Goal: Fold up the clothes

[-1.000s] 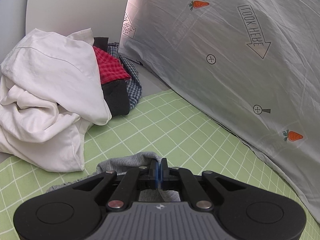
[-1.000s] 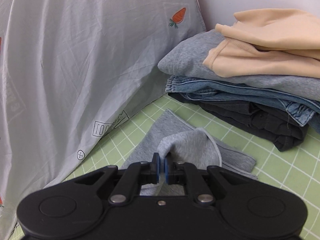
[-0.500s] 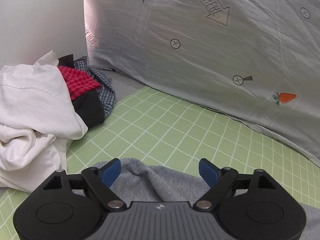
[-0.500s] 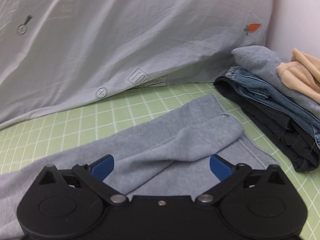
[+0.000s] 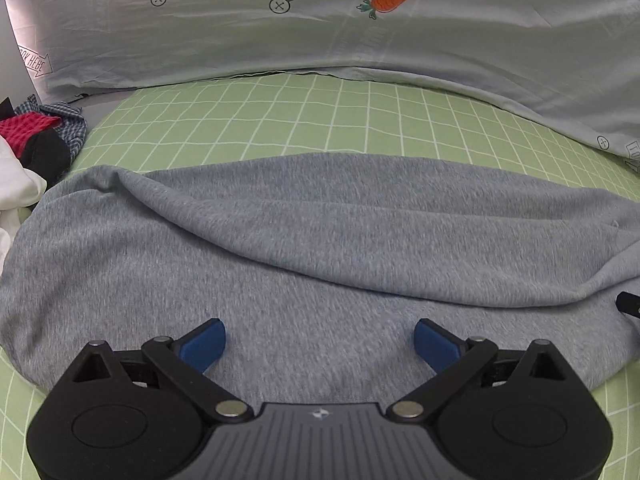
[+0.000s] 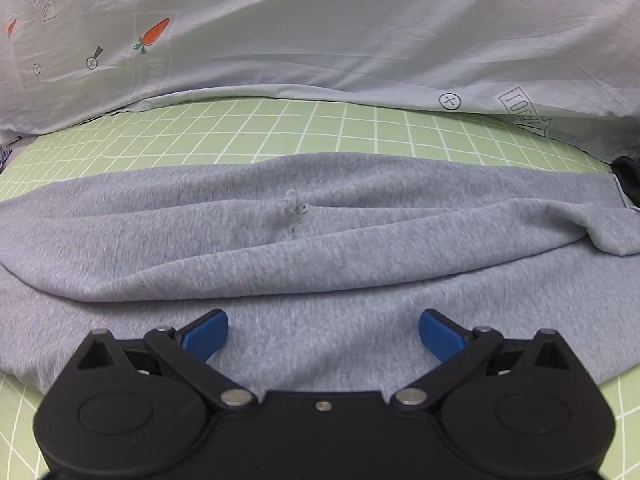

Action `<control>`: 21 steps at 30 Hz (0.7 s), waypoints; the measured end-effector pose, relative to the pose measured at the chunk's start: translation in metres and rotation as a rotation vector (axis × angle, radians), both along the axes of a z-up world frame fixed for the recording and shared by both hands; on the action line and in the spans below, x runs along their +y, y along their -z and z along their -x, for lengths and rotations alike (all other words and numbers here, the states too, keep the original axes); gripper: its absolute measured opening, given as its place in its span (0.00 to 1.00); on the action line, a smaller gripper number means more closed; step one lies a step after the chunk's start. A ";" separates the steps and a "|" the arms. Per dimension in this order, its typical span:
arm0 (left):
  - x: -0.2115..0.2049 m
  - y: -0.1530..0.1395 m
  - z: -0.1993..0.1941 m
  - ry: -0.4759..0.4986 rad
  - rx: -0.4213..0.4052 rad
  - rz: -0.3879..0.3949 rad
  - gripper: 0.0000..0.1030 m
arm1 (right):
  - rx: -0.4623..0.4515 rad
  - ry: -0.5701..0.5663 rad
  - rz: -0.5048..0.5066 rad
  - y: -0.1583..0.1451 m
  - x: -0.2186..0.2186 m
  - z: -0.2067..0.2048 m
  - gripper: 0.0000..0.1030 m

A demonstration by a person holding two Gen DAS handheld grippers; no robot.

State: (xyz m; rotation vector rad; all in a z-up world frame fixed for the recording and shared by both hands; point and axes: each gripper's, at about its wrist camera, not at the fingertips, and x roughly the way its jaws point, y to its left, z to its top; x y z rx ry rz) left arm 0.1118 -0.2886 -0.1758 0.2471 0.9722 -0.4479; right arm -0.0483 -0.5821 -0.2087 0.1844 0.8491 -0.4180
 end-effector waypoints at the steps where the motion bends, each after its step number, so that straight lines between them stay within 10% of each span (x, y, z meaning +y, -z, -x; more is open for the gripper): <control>1: -0.001 0.003 -0.001 -0.002 0.010 -0.003 0.97 | 0.011 -0.025 0.003 0.001 0.001 -0.006 1.00; 14: -0.005 0.010 -0.013 -0.032 0.050 -0.027 0.99 | -0.029 0.020 0.009 0.001 -0.040 -0.102 1.00; 21: -0.020 0.007 -0.038 -0.054 0.089 0.051 0.99 | -0.055 0.064 0.033 -0.005 -0.039 -0.067 1.00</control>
